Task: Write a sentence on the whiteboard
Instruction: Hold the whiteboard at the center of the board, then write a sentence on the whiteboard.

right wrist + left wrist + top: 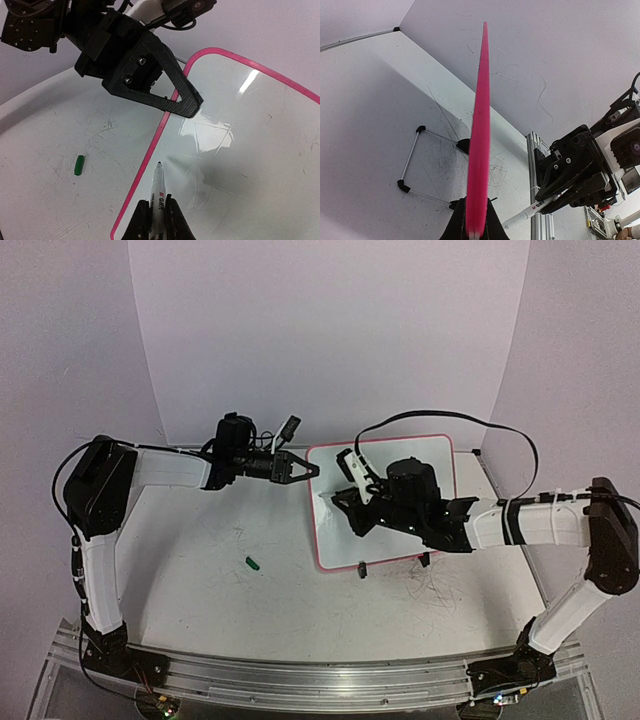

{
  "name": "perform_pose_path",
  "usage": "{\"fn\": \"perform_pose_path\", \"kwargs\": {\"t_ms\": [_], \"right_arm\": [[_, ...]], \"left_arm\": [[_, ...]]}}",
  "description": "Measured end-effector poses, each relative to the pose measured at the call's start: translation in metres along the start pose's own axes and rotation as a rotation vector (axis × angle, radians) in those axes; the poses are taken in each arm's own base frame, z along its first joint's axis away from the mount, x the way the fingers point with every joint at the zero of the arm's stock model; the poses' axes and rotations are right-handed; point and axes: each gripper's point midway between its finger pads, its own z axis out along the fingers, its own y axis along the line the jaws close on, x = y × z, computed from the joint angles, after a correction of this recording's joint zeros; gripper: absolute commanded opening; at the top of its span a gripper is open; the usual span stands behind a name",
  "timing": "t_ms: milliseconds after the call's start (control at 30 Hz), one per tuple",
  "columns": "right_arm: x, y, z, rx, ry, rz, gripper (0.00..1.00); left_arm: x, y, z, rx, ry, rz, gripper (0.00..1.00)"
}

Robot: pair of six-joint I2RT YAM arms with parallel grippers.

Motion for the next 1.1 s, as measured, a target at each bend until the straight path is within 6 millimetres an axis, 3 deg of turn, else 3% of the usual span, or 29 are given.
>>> {"fn": "perform_pose_path", "kwargs": {"t_ms": [1100], "right_arm": [[0.002,-0.008,0.012,0.054,-0.008,0.001,0.00]], "left_arm": [[0.000,-0.001,0.000,0.001,0.000,0.000,0.00]]}}
